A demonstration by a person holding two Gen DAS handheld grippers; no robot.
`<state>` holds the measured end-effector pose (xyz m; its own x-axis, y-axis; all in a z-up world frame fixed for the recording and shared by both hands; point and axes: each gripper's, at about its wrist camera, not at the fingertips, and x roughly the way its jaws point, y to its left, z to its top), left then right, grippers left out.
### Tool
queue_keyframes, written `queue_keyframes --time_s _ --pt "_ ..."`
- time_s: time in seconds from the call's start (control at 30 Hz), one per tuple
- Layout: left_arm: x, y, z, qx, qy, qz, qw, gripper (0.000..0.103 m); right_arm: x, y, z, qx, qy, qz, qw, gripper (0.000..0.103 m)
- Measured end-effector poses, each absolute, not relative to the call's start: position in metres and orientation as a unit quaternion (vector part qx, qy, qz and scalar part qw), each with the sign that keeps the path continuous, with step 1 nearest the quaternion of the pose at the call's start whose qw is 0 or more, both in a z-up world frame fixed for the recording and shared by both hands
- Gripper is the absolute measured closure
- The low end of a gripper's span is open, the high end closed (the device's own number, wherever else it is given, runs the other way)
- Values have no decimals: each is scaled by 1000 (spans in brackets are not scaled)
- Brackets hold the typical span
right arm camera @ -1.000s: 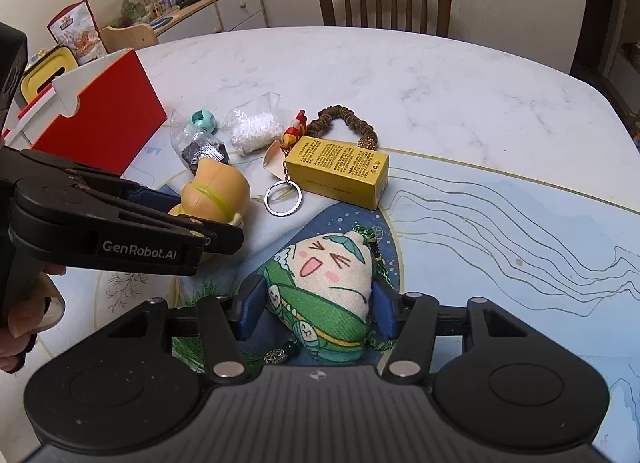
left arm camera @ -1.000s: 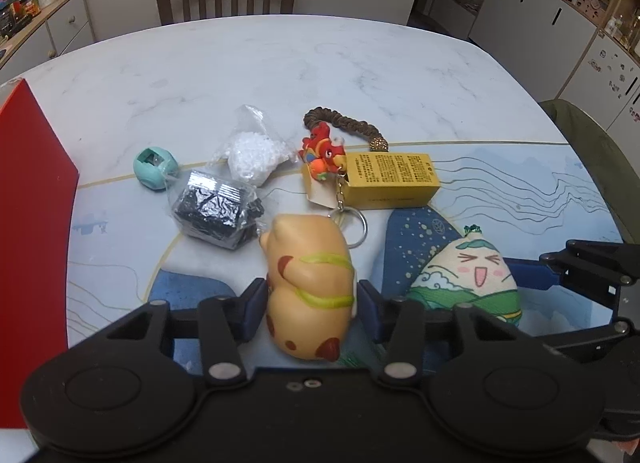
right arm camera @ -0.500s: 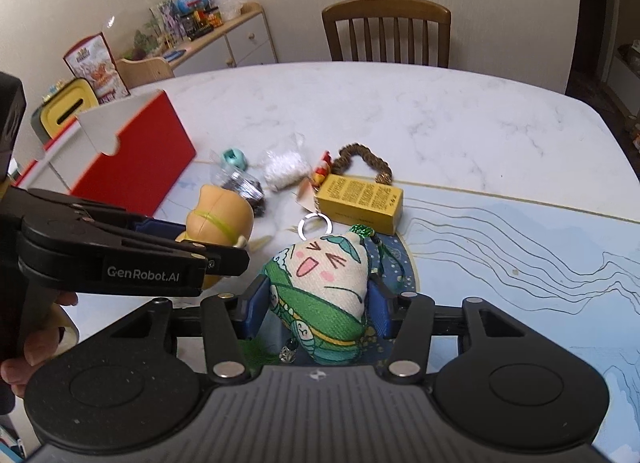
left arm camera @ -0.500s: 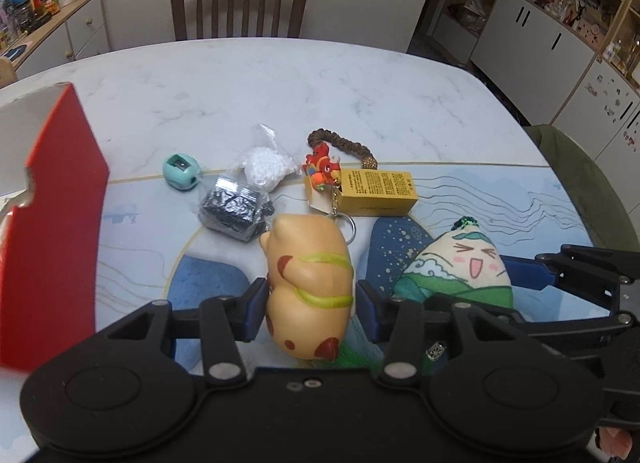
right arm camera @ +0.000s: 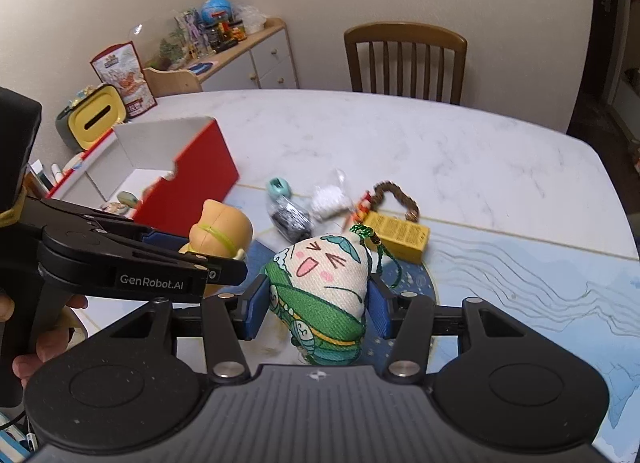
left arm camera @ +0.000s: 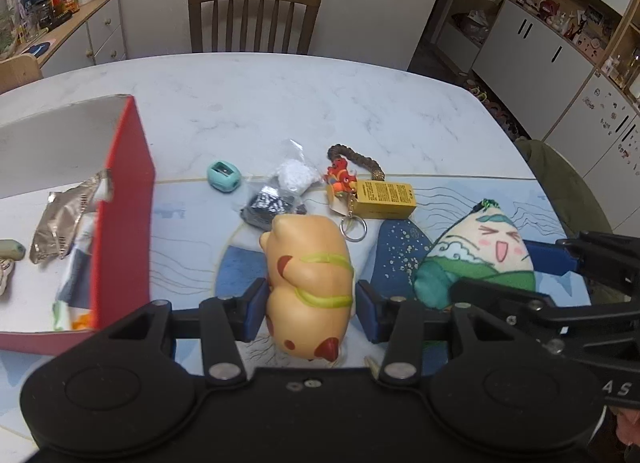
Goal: Organize objects
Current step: 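Carry the plush and squishy toy over the cardboard box with both tools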
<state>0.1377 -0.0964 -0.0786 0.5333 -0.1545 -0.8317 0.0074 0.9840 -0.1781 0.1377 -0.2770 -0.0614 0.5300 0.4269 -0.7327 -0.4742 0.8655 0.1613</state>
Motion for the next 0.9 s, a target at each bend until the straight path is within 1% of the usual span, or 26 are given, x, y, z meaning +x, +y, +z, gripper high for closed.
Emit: queue_keyframes --time_s 0.33,0.9 --pt "131 -39 -52 -93 481 -40 871 58 129 -232 -21 -38 391 285 874 52" --pt "135 78 -15 -92 463 0 882 58 145 -117 17 -46 352 314 880 52"
